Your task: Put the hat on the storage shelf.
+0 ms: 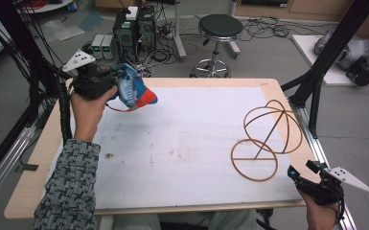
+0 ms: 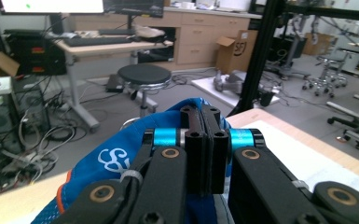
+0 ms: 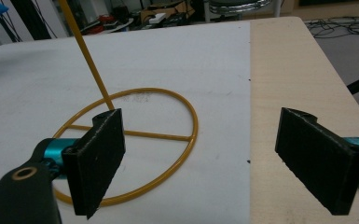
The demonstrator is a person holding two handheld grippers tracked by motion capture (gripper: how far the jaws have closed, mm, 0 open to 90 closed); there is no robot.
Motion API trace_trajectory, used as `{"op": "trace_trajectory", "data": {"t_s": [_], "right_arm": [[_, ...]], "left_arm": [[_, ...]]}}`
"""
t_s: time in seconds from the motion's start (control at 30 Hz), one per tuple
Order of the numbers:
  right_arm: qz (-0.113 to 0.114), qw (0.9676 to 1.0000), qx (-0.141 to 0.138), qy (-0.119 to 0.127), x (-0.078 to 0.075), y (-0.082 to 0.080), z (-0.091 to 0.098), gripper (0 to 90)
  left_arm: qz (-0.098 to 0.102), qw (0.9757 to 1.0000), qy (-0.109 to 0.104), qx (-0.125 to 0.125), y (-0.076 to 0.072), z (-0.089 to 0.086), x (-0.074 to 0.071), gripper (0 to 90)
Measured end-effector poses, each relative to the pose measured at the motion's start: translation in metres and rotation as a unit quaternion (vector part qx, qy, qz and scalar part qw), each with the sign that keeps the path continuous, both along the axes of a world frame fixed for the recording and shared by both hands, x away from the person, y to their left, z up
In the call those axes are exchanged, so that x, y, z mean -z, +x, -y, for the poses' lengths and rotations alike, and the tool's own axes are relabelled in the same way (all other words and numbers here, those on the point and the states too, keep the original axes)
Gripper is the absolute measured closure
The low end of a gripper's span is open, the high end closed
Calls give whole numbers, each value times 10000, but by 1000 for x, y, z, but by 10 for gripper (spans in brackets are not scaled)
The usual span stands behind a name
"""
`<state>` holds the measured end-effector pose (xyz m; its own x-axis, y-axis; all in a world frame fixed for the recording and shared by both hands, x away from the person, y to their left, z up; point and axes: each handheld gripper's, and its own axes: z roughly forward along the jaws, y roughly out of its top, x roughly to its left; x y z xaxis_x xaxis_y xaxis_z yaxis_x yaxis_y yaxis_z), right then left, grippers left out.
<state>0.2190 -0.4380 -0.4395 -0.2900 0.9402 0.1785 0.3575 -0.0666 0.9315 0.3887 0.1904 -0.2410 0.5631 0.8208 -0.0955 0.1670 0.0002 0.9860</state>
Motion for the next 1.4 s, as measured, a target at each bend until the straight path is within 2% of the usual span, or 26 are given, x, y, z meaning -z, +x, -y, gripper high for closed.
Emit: {"op": "trace_trajectory", "data": {"t_s": [0.13, 0.3, 0.47, 0.63, 0.8, 1.03, 1.17, 1.27, 1.4], "right_arm": [[13, 10000, -10, 32, 0, 1, 0, 149], [28, 10000, -12, 93, 0, 1, 2, 149], [42, 9999, -3, 104, 0, 1, 3, 149], [85, 9998, -4, 187, 0, 1, 4, 149], [79, 9999, -2, 153, 0, 1, 4, 149], [53, 9998, -6, 187, 0, 1, 3, 149], [86, 9998, 3, 195, -1, 0, 5, 149], [102, 9997, 3, 237, 0, 0, 4, 149], [92, 9997, -5, 215, -1, 0, 5, 149]], "left_arm": [[124, 9997, -24, 185, 7, 19, -15, 887], [179, 9990, -165, 373, 16, 41, -32, 887], [296, 9981, -42, 533, 22, 67, -47, 887], [417, 9969, -94, 666, 26, 90, -59, 887], [476, 9953, -89, 844, 29, 109, -68, 887], [569, 9925, -91, 1078, 26, 134, -76, 886], [559, 9908, -186, 1218, 26, 146, -79, 886], [530, 9904, -177, 1268, 26, 155, -82, 887], [572, 9882, -173, 1411, 24, 170, -86, 887]]}}
